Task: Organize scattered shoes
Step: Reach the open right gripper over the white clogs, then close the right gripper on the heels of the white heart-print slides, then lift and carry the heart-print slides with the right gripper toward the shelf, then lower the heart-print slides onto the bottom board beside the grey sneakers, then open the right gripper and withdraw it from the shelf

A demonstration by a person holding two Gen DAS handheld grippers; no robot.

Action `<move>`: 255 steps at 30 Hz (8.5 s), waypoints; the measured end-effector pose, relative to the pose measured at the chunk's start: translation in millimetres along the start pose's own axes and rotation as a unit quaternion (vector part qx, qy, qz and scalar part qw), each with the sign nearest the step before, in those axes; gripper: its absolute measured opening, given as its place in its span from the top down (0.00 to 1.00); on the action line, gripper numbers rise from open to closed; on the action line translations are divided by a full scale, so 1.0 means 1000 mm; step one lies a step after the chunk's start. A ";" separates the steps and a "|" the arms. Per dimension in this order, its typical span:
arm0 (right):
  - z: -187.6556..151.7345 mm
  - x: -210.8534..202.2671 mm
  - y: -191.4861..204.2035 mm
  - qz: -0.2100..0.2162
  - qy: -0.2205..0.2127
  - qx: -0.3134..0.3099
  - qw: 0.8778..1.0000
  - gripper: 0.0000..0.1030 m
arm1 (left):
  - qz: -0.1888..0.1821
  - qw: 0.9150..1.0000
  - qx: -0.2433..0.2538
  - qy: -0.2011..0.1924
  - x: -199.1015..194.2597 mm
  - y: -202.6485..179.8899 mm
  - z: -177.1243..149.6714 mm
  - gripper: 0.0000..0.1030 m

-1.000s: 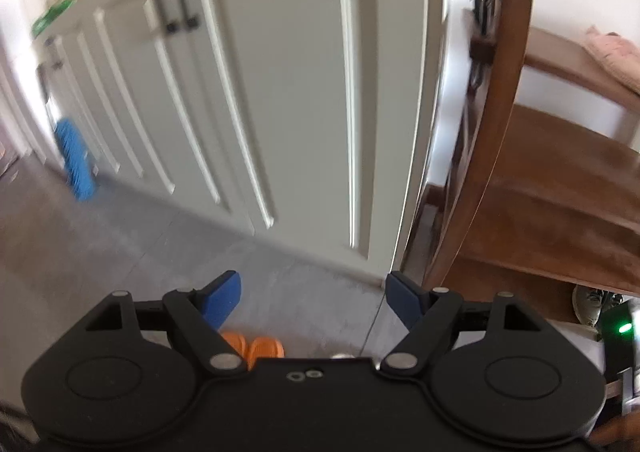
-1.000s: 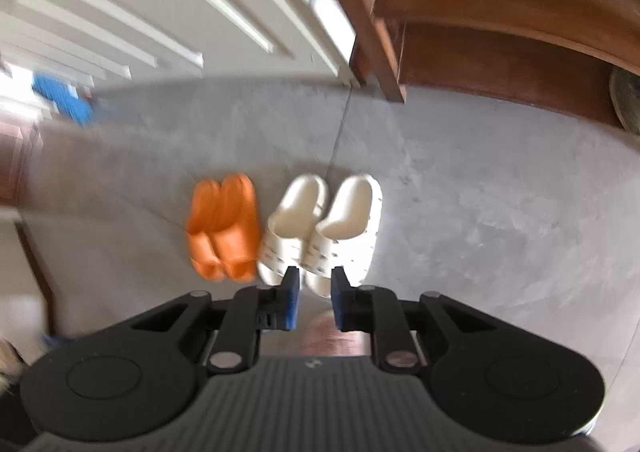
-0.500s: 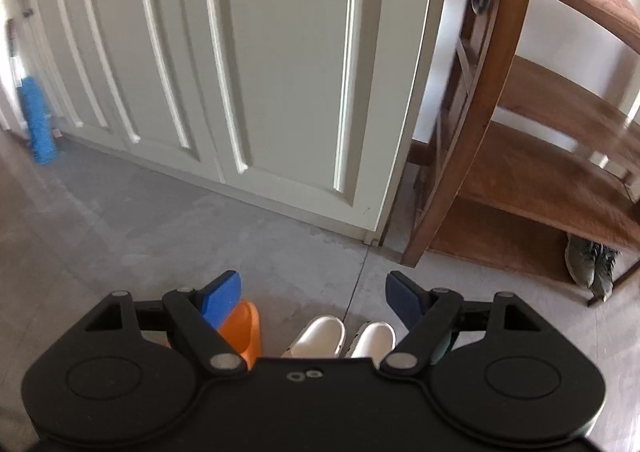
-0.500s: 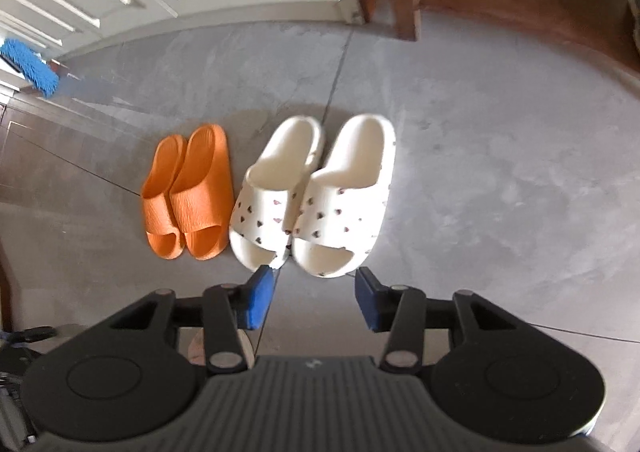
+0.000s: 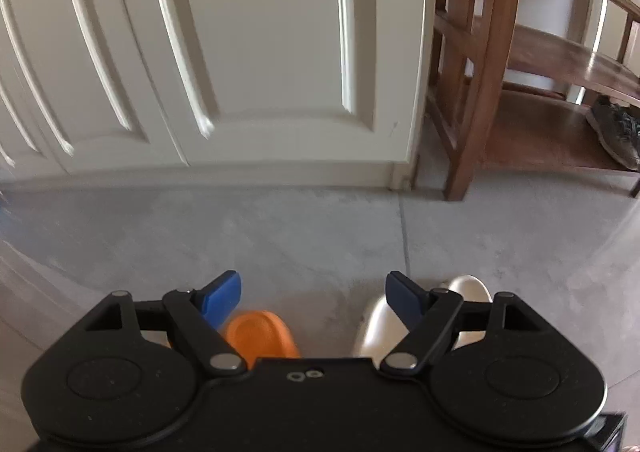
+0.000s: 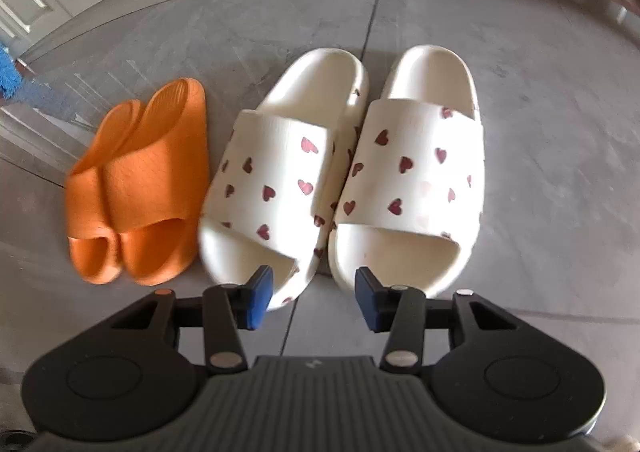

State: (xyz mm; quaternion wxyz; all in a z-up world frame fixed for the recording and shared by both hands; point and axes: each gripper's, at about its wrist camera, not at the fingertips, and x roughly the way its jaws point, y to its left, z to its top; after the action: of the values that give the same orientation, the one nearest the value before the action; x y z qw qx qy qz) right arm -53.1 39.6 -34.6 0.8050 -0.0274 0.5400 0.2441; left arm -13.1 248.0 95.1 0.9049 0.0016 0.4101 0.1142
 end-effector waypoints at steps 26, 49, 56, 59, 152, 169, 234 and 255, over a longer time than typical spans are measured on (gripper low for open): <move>-0.001 0.082 -0.060 -0.047 -0.192 0.029 0.980 0.61 | -0.033 0.995 -0.011 -0.093 0.104 -0.046 -0.079 0.23; 0.029 0.098 -0.078 -0.050 -0.204 -0.001 0.978 0.46 | 0.049 0.996 -0.066 -0.034 0.118 -0.032 -0.103 0.23; 0.030 0.103 -0.076 -0.049 -0.210 -0.025 0.976 0.43 | 0.092 0.992 -0.081 0.003 0.141 -0.023 -0.100 0.23; 0.032 0.104 -0.076 -0.047 -0.212 -0.035 0.975 0.43 | 0.087 0.994 -0.065 0.004 0.151 -0.030 -0.097 0.23; 0.056 -0.022 -0.231 -0.160 -0.390 0.073 0.904 0.77 | -0.100 0.983 0.063 -0.138 0.133 -0.215 -0.020 0.23; 0.112 0.002 -0.284 -0.192 -0.355 0.083 0.911 0.76 | -0.123 0.975 0.121 -0.141 0.126 -0.261 -0.012 0.23; 0.197 0.003 -0.300 -0.154 -0.253 0.074 0.952 0.28 | -0.082 0.984 0.046 -0.150 0.142 -0.229 0.013 0.20; 0.181 0.008 -0.186 -0.075 -0.201 0.010 0.977 0.26 | -0.029 0.984 0.014 -0.174 0.101 -0.161 0.013 0.18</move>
State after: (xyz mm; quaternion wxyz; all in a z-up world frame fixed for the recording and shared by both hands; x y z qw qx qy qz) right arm 183.1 -65.3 -6.8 0.9135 -0.0101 0.3657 0.1780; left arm 94.3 113.8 13.0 0.9653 0.0224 0.2476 0.0803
